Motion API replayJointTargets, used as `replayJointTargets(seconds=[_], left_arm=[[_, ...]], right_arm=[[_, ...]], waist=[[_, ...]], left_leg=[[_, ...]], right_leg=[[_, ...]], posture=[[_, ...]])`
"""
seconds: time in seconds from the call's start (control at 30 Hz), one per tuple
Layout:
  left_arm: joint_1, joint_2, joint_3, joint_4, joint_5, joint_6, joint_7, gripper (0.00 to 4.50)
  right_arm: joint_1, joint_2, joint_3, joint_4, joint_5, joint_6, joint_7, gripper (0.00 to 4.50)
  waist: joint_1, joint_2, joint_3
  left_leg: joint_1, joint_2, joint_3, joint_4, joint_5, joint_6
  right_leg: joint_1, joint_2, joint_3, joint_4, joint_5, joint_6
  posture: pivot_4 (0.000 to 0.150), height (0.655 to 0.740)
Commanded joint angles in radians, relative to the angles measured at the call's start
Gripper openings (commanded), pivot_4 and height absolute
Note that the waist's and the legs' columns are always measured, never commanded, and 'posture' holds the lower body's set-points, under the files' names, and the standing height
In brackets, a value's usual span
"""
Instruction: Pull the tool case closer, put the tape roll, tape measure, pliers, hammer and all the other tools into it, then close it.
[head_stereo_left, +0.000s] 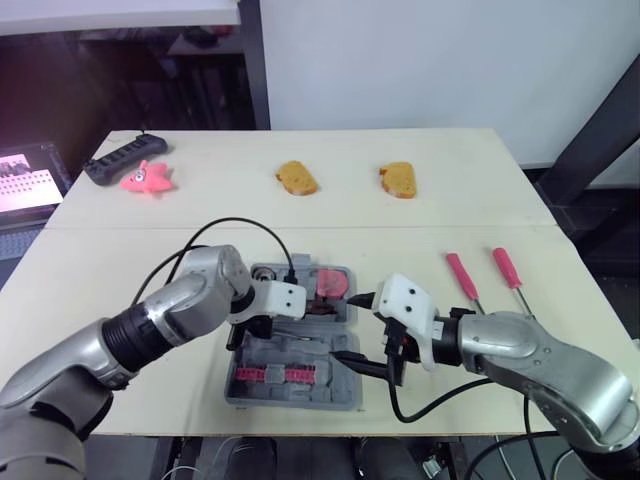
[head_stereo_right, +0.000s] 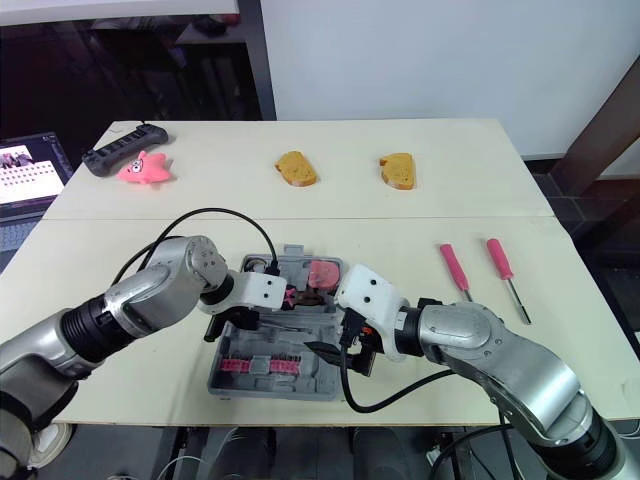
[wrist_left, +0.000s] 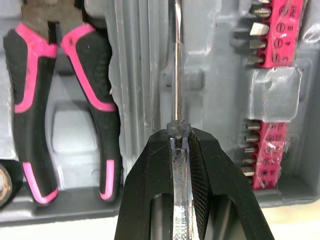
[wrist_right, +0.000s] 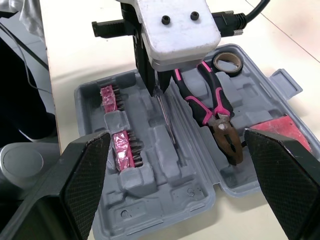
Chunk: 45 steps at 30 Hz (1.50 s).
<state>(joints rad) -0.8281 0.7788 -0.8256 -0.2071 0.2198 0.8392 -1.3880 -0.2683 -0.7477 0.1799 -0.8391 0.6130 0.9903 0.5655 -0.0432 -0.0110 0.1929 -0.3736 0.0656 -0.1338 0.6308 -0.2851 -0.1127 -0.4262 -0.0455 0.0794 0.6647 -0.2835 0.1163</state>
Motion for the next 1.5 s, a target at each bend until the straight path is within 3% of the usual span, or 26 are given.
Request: replayJointTargets(seconds=[0.03, 0.53, 1.03, 1.3, 1.5], left_arm=[[-0.009, -0.004, -0.007, -0.001, 0.035, -0.016, 0.009, 0.02], [0.010, -0.074, 0.007, -0.019, 0.046, 0.036, 0.052, 0.02], [0.009, -0.071, 0.017, -0.003, 0.034, -0.015, 0.060, 0.02], [0.002, -0.069, 0.039, -0.016, 0.015, -0.028, 0.058, 3.63], [-0.013, -0.038, 0.087, -0.042, -0.005, -0.025, 0.038, 3.63]], right_arm=[[0.000, 0.009, -0.013, -0.036, 0.013, -0.005, -0.005, 4.50], [0.012, 0.025, -0.008, -0.044, 0.015, 0.005, -0.025, 4.50], [0.007, 0.026, -0.006, -0.043, 0.022, 0.016, -0.024, 4.50], [0.012, 0.028, -0.002, -0.051, 0.025, 0.019, -0.026, 4.50], [0.017, 0.029, -0.002, -0.058, 0.035, 0.022, -0.032, 4.50]], waist=[[0.000, 0.000, 0.000], [0.002, 0.000, 0.000], [0.002, 0.000, 0.000], [0.006, 0.000, 0.000], [0.001, 0.000, 0.000]], left_leg=[[0.000, 0.000, 0.000, 0.000, 0.000, 0.000], [0.000, 0.000, 0.000, 0.001, 0.000, 0.000], [0.000, 0.000, 0.000, 0.001, 0.000, 0.000], [0.000, 0.000, 0.000, 0.001, 0.000, 0.000], [0.000, 0.000, 0.000, 0.001, 0.000, 0.000]], right_leg=[[0.000, 0.000, 0.000, 0.000, 0.000, 0.000], [0.001, 0.000, 0.000, 0.000, 0.000, 0.000], [0.001, 0.000, 0.000, 0.000, 0.000, 0.000], [0.001, 0.000, 0.000, 0.000, 0.000, 0.000], [0.001, 0.000, 0.000, 0.000, 0.000, 0.000]], posture=[[0.150, 0.7400], [0.150, 0.7400], [0.150, 0.7400], [0.150, 0.7400], [0.150, 0.7400]])
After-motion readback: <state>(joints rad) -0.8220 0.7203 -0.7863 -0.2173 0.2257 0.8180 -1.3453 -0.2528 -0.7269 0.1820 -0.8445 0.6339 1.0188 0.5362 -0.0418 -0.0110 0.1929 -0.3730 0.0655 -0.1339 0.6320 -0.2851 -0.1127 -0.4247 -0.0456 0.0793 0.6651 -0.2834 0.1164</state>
